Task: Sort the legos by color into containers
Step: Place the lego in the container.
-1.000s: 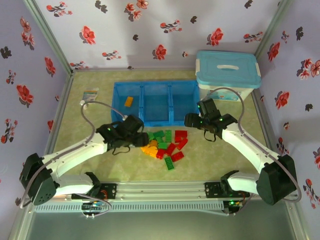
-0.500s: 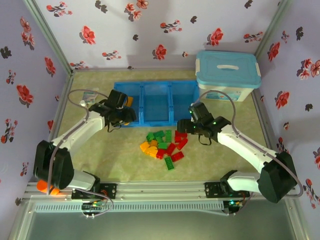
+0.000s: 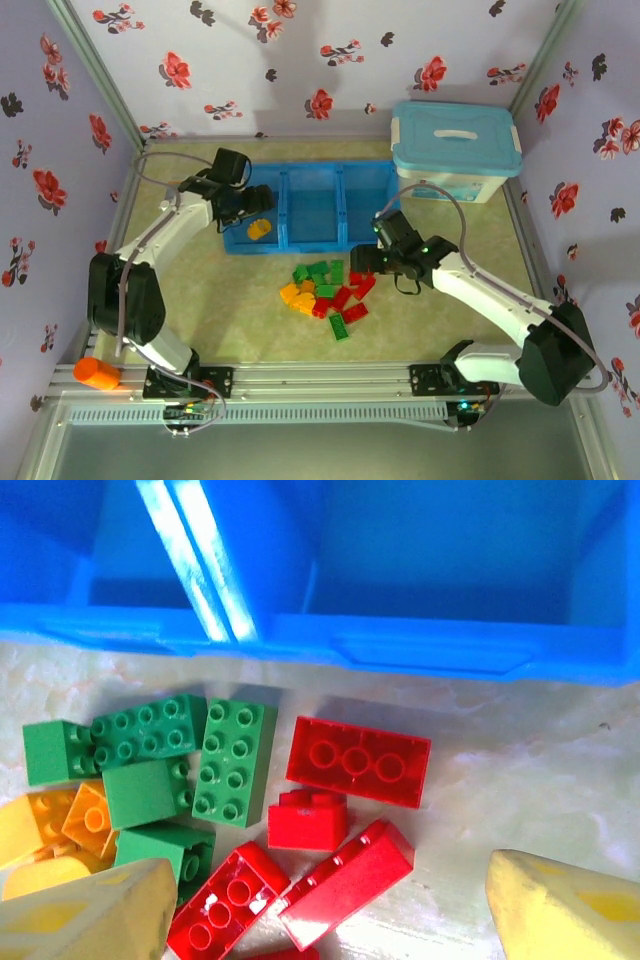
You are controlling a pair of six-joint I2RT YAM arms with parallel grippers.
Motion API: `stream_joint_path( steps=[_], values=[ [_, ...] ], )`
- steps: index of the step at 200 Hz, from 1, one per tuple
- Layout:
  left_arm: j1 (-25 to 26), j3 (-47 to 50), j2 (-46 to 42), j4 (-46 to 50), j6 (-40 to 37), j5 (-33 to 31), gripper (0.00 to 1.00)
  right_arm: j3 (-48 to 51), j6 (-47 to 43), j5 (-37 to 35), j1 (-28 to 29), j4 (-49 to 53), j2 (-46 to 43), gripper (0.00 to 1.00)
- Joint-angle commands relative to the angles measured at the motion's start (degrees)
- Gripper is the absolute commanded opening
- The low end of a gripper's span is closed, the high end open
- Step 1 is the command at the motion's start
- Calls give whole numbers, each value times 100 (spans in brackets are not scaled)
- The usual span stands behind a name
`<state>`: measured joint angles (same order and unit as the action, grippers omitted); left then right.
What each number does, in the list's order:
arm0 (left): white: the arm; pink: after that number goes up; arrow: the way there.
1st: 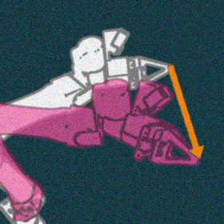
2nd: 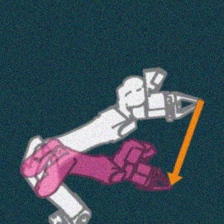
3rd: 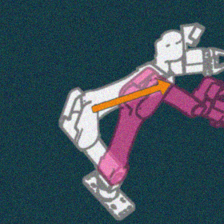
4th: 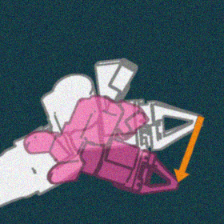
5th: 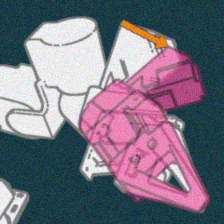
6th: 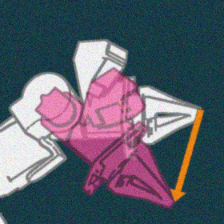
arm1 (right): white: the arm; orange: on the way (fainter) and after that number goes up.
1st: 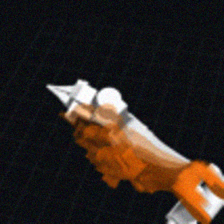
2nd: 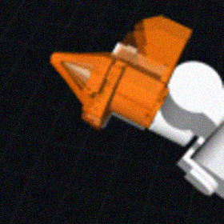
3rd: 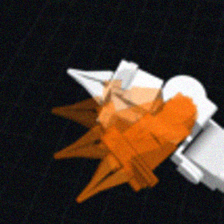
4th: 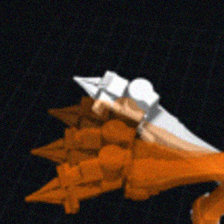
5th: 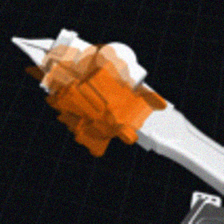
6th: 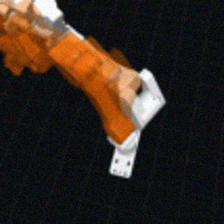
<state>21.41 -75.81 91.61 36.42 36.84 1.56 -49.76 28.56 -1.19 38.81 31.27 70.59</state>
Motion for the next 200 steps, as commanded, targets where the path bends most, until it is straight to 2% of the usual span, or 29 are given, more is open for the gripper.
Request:
stream_joint_path(
  steps=[1, 27, 58, 86, 119, 200],
  values=[
    [-6, -71, -375, 259, -72, -122, 84, -66, -139, -15, 193, 496, -192, 81],
    [110, 128, -815, 226, -128, -146, 83, -144, -162, -57, 521, 974, -319, 81],
    [360, 538, -1324, 146, -155, -203, 82, -97, 73, -56, 1180, 1365, -344, 79],
    [569, 1031, -1747, 146, -65, -324, 81, 31, 563, -47, 1854, 1361, -264, 77],
    [707, 1636, -2261, 171, -34, -454, 81, 260, 1022, 47, 2398, 1136, -114, 75],
    [755, 2682, -3234, 170, 294, -536, 81, 265, 1621, 31, 2987, 584, 968, 71]
  ],
)
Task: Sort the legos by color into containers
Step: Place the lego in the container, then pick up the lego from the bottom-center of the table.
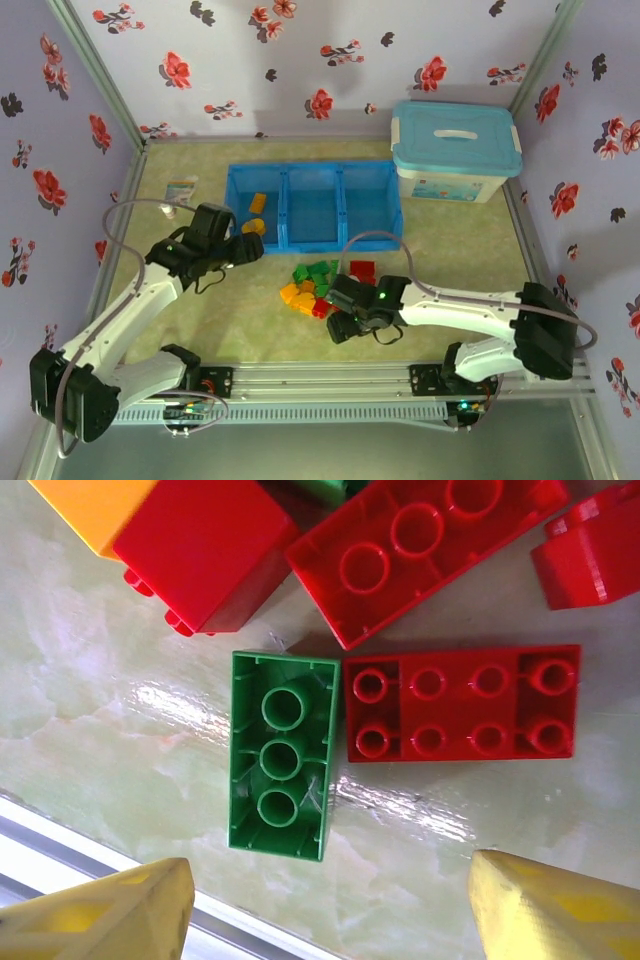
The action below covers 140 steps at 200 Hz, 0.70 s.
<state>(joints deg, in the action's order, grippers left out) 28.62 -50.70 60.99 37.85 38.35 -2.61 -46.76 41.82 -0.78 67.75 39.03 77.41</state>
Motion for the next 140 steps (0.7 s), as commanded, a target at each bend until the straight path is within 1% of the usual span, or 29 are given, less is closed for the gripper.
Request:
stream_joint_path(
  steps=[1, 31, 76, 105, 127, 140],
  values=[
    [32, 177, -174, 29, 141, -118, 81, -34, 302, -10, 96, -193, 298, 71],
    [35, 212, -222, 121, 120, -119, 80, -131, 443, -52, 156, -276, 685, 65],
    [38, 376, -375, 72, 184, -119, 80, -188, 553, -78, 275, -510, 1053, 63],
    [38, 444, -443, 83, 197, -141, 80, -319, 623, -175, 369, -527, 1271, 60],
    [39, 481, -484, 91, 209, -163, 80, -366, 660, -234, 389, -536, 1359, 54],
    [38, 499, -497, 107, 209, -179, 80, -400, 669, -256, 408, -527, 1399, 49]
  ],
)
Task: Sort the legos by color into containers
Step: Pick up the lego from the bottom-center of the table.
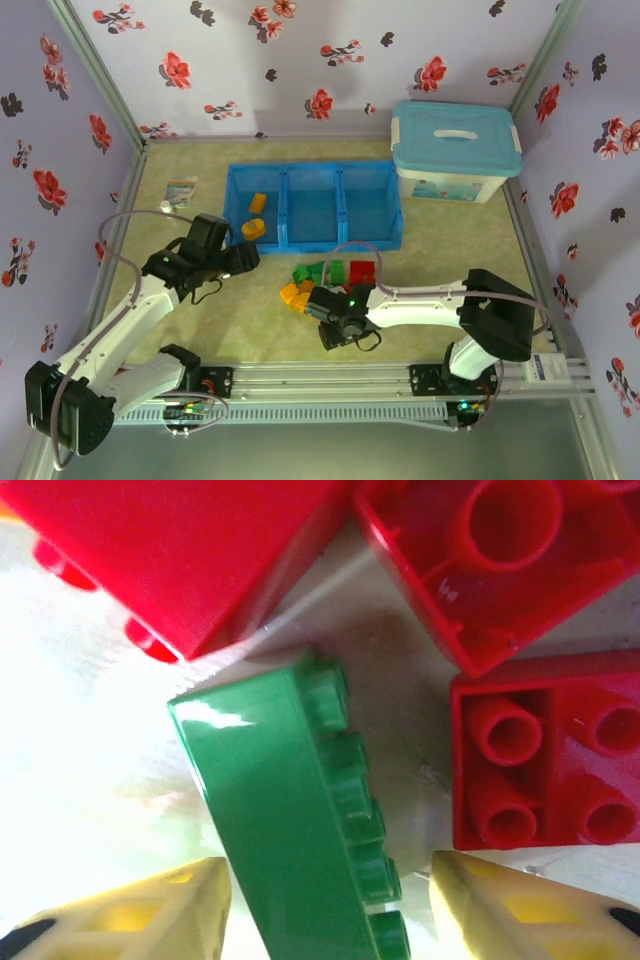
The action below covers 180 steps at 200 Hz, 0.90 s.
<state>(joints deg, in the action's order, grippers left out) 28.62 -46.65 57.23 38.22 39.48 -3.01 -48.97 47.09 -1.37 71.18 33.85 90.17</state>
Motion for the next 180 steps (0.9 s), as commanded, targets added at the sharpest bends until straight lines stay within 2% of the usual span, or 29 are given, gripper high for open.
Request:
stream_joint_path(
  steps=[1, 37, 70, 118, 134, 180],
  values=[
    [38, 91, -118, 71, 95, -144, 80, -181, 142, -202, 68, -9, 123, 49],
    [37, 104, -173, 131, 68, -224, 79, -288, 90, -232, 132, 105, 127, 33],
    [39, 130, -222, 140, 69, -244, 79, -561, -26, -418, 255, 578, -13, 24],
    [39, 209, -480, 80, 33, -236, 79, -1450, -445, -1089, 218, 1374, -351, 21],
    [38, 192, -529, 115, 7, -234, 78, -1869, -786, -1181, -4, 1585, -314, 21],
    [115, 191, -605, 212, 48, -225, 78, -3210, -1882, -1108, -1114, 1760, 205, 22]
  ],
)
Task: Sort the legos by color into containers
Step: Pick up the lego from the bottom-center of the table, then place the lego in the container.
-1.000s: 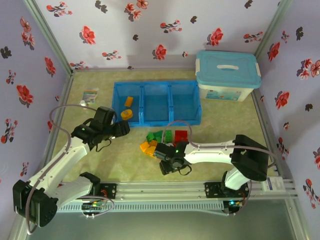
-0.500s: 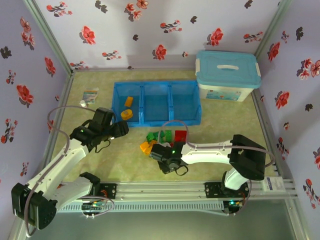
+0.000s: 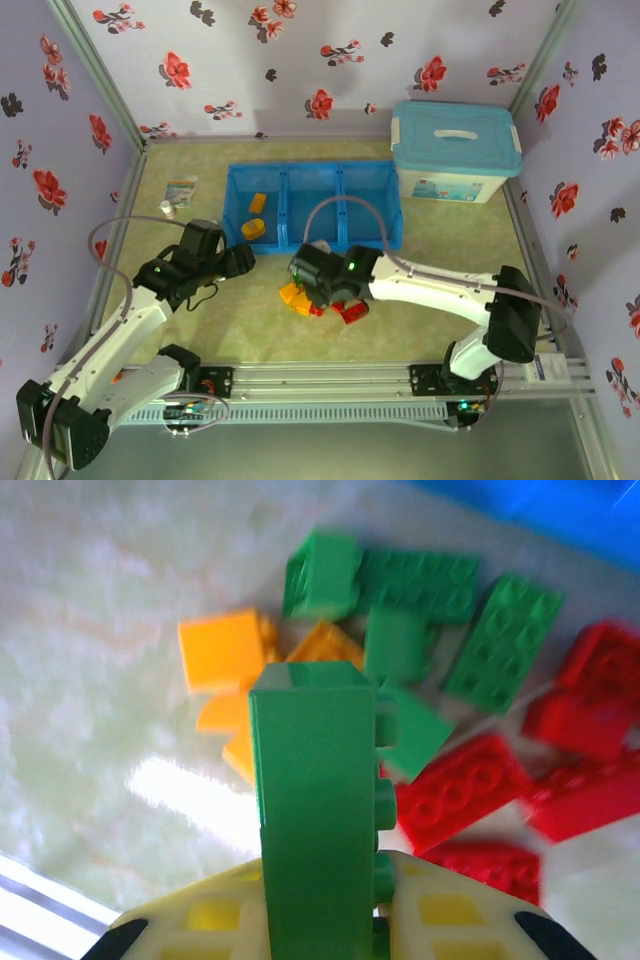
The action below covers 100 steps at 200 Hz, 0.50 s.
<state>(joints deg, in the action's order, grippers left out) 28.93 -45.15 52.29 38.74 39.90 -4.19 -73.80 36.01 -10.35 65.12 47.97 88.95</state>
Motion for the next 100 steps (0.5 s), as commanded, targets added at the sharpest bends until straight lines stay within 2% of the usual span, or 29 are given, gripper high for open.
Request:
stream_joint_path(
  steps=[1, 40, 100],
  values=[
    [86, 45, -113, 151, 8, -108, 78, -774, -790, -207, -531, 360, 352, 22],
    [224, 177, -212, 99, 181, -107, 78, -2376, -1185, -104, -1391, 798, 1695, 23],
    [331, 304, -240, 64, 255, -117, 78, -4454, -1295, -280, -1971, 1422, 3530, 24]
  ],
)
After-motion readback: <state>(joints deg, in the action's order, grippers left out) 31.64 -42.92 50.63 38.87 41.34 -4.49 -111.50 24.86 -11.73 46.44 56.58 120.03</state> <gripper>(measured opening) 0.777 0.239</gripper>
